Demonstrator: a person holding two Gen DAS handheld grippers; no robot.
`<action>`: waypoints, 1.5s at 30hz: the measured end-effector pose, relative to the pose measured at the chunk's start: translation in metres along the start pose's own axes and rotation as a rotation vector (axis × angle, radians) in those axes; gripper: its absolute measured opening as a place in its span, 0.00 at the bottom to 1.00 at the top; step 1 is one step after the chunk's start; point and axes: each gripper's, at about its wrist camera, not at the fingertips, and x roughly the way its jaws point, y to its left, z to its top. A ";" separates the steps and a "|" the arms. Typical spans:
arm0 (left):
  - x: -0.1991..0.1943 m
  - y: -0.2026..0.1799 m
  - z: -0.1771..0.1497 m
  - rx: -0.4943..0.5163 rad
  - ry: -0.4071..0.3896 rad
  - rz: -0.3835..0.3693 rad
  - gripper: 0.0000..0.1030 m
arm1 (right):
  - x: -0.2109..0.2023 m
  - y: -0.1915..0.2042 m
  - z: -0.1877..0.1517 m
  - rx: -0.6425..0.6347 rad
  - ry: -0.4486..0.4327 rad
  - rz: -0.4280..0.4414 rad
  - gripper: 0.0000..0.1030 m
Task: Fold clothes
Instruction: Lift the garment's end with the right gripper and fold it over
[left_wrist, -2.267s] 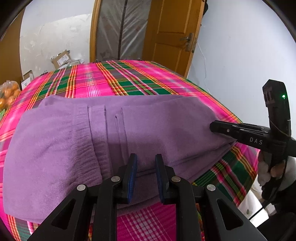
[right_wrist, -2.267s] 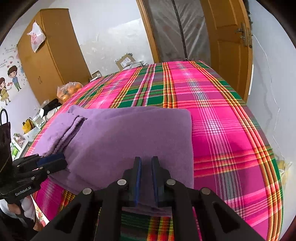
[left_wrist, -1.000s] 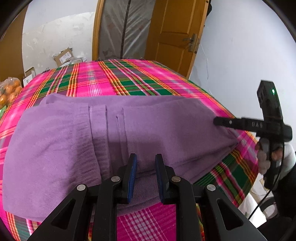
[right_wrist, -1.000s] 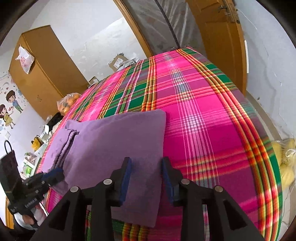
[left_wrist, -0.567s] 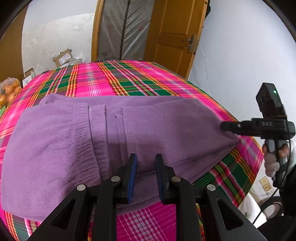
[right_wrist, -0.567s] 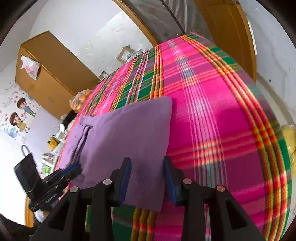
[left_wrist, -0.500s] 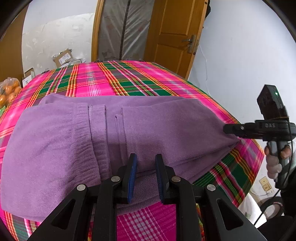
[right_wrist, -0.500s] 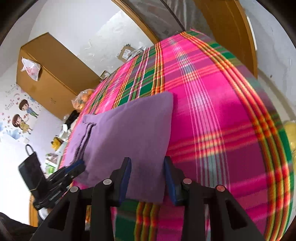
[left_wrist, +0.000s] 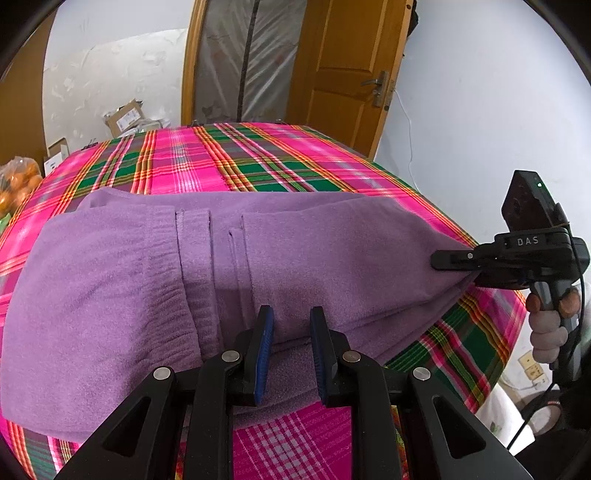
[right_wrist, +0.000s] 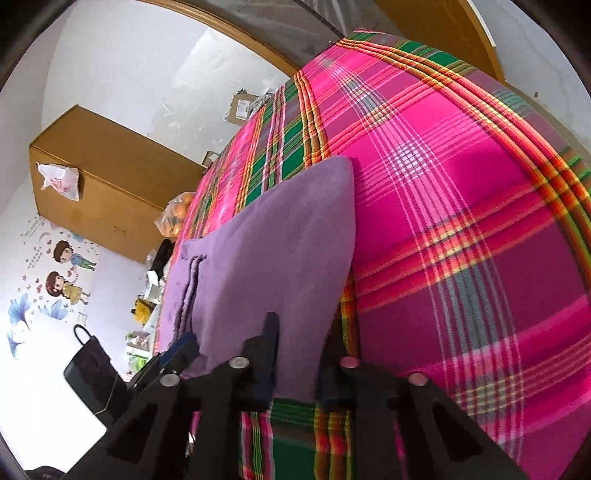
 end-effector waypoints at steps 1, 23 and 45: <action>0.000 0.000 0.000 0.000 0.000 0.000 0.20 | -0.001 0.003 -0.001 -0.007 -0.012 0.003 0.13; -0.014 0.038 0.008 -0.104 -0.046 0.082 0.20 | -0.030 0.128 0.026 -0.300 -0.126 0.175 0.11; -0.069 0.086 -0.020 -0.238 -0.136 0.158 0.20 | 0.044 0.255 0.018 -0.539 0.013 0.276 0.11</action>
